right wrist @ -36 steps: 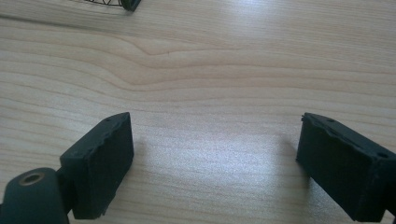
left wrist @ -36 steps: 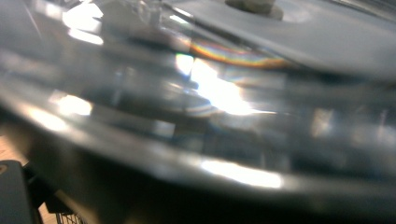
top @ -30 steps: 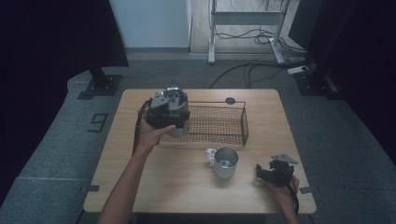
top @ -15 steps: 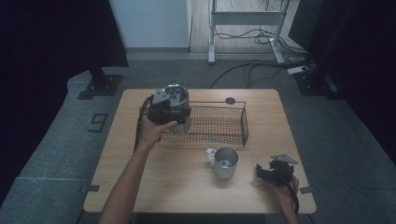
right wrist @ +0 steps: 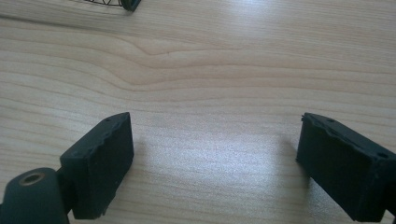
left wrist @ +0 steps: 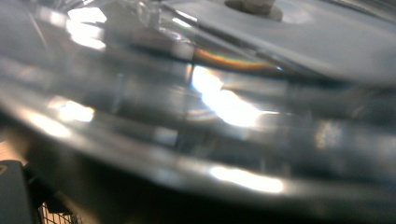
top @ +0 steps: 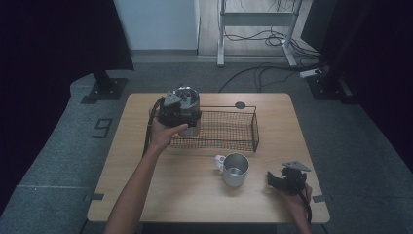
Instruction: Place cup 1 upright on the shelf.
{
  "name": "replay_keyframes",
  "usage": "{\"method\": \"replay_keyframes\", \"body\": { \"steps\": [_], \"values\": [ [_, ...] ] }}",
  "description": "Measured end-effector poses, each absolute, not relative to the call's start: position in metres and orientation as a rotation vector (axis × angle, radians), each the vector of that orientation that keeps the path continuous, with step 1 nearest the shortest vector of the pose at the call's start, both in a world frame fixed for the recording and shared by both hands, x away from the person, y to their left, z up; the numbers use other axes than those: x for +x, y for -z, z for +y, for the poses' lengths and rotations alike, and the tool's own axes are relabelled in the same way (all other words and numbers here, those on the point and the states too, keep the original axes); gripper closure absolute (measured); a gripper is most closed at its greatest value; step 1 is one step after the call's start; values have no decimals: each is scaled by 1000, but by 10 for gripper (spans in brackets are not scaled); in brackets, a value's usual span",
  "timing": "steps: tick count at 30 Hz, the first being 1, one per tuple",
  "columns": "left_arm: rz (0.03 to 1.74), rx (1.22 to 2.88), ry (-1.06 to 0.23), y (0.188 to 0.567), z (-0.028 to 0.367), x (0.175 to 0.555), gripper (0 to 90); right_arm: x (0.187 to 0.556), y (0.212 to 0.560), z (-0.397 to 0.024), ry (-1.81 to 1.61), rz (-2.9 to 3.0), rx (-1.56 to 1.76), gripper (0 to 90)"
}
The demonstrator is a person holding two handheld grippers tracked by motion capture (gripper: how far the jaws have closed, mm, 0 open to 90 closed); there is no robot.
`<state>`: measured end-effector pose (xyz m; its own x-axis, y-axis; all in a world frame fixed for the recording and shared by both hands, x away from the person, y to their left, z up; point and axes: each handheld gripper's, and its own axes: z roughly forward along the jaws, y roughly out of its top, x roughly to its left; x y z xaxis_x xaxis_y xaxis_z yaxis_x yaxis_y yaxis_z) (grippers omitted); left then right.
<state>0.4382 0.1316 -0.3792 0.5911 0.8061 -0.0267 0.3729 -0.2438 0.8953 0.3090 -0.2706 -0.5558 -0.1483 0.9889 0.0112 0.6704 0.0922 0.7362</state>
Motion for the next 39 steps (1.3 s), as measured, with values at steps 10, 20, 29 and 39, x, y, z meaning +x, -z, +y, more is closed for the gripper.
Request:
{"method": "replay_keyframes", "body": {
  "steps": [10,20,29,39],
  "values": [
    [982,1846,-554,387,132,449,37,309,556,-271,-834,1877,1625,106],
    [984,1855,-559,391,127,459,37,309,556,-271,-834,1875,1626,109],
    [992,1875,-561,397,122,468,37,309,556,-271,-834,1873,1627,113],
    [1006,1887,-555,405,122,474,37,308,556,-271,-834,1870,1626,121]
  ]
}}
